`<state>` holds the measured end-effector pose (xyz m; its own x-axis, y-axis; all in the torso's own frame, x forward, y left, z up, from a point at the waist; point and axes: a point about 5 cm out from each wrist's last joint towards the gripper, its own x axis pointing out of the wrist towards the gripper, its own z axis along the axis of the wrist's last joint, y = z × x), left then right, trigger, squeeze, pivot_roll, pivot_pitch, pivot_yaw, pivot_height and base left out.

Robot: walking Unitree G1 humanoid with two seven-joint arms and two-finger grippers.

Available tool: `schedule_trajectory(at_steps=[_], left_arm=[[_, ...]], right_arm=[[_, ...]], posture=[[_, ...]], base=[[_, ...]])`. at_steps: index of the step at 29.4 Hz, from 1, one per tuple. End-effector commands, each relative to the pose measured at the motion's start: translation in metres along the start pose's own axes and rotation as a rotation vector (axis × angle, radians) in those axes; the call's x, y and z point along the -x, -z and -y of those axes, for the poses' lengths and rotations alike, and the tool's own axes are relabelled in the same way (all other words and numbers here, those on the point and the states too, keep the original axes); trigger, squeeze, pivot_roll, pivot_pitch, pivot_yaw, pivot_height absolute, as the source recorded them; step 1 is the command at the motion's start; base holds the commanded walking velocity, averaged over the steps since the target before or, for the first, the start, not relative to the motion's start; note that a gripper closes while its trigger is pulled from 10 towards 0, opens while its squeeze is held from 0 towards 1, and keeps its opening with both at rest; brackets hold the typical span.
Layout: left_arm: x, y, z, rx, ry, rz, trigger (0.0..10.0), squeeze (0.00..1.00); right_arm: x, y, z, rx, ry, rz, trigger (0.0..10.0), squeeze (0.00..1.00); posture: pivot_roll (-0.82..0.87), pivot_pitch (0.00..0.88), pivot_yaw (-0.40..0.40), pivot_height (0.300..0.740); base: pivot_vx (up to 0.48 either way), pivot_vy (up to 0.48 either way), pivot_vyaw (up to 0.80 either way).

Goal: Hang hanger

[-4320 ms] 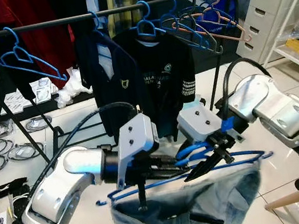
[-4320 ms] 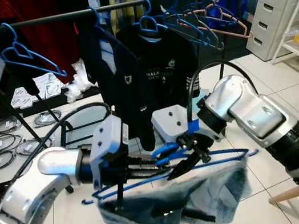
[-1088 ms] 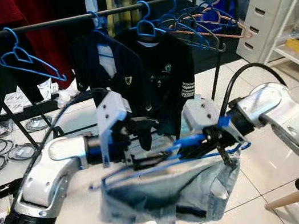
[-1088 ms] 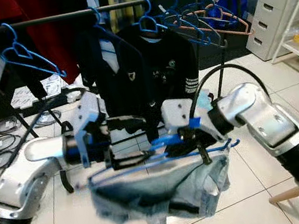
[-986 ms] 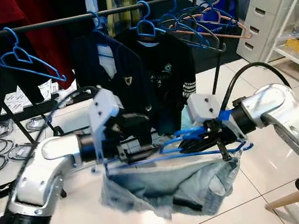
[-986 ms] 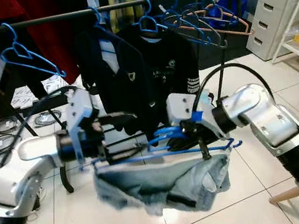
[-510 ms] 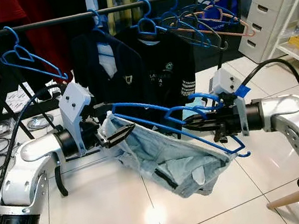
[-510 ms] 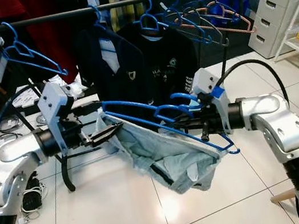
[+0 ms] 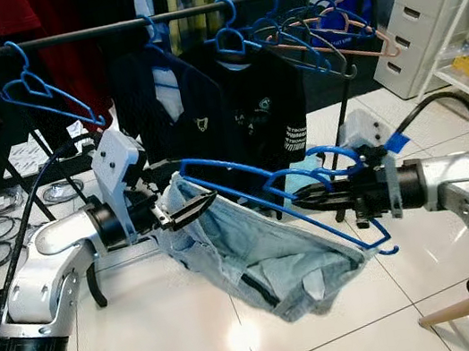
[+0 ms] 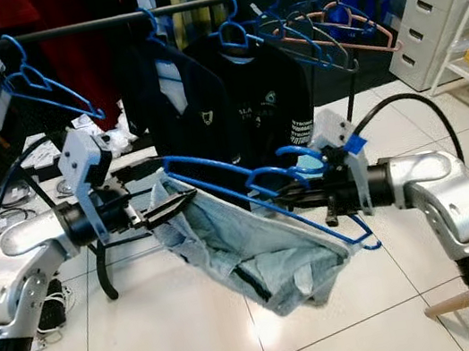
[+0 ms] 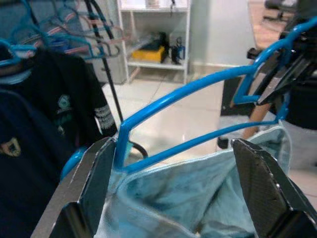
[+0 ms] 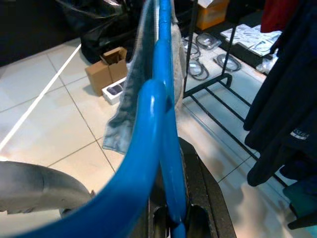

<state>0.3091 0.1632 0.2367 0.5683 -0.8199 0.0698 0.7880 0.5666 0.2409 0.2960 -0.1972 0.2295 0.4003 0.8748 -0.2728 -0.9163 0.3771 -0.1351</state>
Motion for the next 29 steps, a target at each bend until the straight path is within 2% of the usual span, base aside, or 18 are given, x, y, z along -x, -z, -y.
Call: schedule_trajectory(at_steps=[1,3,5,7,9,13,19,20,22,23,26,27,29], left_arm=[[0.004,0.003,-0.006,0.009,-0.044,-0.008,10.0,0.0],[0.013,0.002,-0.021,0.005,-0.18,0.003,10.0,0.0],[0.013,0.002,-0.021,0.005,-0.18,0.003,10.0,0.0],[0.019,0.001,-0.032,0.004,-0.288,0.014,10.0,0.0],[0.019,0.001,-0.032,0.004,-0.288,0.014,10.0,0.0],[0.018,0.0,-0.036,0.012,-0.374,0.046,10.0,0.0],[0.008,0.008,-0.02,0.065,-0.308,0.021,10.0,0.0],[0.003,0.012,-0.01,0.094,-0.258,0.017,10.0,0.0],[0.003,0.012,-0.01,0.094,-0.258,0.017,10.0,0.0],[-0.002,0.015,0.002,0.124,-0.207,0.011,10.0,0.0],[-0.002,0.015,0.002,0.124,-0.207,0.011,10.0,0.0],[-0.008,0.018,0.017,0.156,-0.151,0.01,10.0,0.0],[-0.008,0.018,0.017,0.156,-0.151,0.01,10.0,0.0]], right_arm=[[0.004,-0.01,-0.003,0.026,-0.018,0.053,0.0,0.0],[0.016,-0.01,-0.001,0.02,0.023,0.052,0.0,0.0],[0.016,-0.01,-0.001,0.02,0.023,0.052,0.0,0.0],[0.021,-0.01,0.0,0.018,0.042,0.043,0.0,0.0],[0.021,-0.01,0.0,0.018,0.042,0.043,0.0,0.0],[0.019,-0.005,0.001,0.014,0.053,0.014,0.0,0.0],[0.018,-0.01,0.005,0.028,0.087,0.035,0.0,0.0],[0.018,-0.012,0.006,0.035,0.101,0.039,0.0,0.0],[0.018,-0.012,0.006,0.035,0.101,0.039,0.0,0.0],[0.017,-0.013,0.008,0.044,0.113,0.044,0.0,0.0],[0.017,-0.013,0.008,0.044,0.113,0.044,0.0,0.0],[0.015,-0.015,0.01,0.053,0.133,0.049,0.0,0.0],[0.015,-0.015,0.01,0.053,0.133,0.049,0.0,0.0]], posture=[[-0.08,0.12,0.031,0.74],[-0.08,0.13,0.032,0.74],[-0.08,0.13,0.032,0.74],[-0.08,0.131,0.032,0.74],[-0.08,0.131,0.032,0.74],[-0.08,0.136,0.031,0.74],[-0.07,0.136,0.033,0.74],[-0.07,0.138,0.034,0.74],[-0.07,0.138,0.034,0.74],[-0.07,0.14,0.035,0.74],[-0.07,0.14,0.035,0.74],[-0.07,0.14,0.034,0.74],[-0.07,0.14,0.034,0.74]], base=[[0.0,0.0,0.0],[0.0,0.0,0.0],[0.0,0.0,0.0],[0.0,0.0,0.0],[0.0,0.0,0.0],[0.0,0.0,0.0],[0.0,0.0,0.0],[0.0,0.0,0.0],[0.0,0.0,0.0],[0.0,0.0,0.0],[0.0,0.0,0.0],[0.0,0.0,0.0],[0.0,0.0,0.0]])
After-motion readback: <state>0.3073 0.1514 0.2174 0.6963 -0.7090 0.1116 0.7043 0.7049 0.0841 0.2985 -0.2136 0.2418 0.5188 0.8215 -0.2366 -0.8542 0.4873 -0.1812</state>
